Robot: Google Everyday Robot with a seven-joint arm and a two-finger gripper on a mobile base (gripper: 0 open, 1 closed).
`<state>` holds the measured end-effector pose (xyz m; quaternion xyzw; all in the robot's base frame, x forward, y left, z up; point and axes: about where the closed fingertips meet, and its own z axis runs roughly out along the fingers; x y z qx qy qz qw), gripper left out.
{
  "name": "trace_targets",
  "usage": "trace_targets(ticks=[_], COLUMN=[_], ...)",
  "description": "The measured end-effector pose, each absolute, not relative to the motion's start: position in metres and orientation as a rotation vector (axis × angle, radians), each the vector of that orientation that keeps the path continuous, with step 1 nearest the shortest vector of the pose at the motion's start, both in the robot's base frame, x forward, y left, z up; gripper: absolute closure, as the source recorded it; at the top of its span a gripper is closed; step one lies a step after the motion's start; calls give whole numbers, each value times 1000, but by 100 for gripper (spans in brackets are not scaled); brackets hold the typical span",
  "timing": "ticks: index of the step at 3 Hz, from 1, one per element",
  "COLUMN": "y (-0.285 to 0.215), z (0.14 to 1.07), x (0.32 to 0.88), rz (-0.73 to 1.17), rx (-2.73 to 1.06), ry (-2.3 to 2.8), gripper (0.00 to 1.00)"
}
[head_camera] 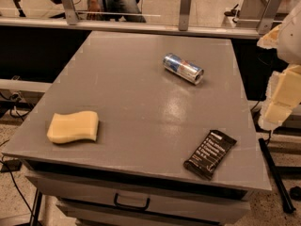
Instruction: Move redbull can near rxbar chocolate
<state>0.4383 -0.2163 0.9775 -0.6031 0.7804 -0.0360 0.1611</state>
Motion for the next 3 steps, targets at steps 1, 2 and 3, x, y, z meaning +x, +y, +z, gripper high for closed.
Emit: trace_targets(ticks=[1, 2, 3], y=[-215, -198, -183], z=[977, 961, 936], x=[441, 486, 538], rz=[-108, -179, -217], rx=[-1719, -1675, -1655], ry=[2232, 2284, 2350], gripper=[0, 0, 0])
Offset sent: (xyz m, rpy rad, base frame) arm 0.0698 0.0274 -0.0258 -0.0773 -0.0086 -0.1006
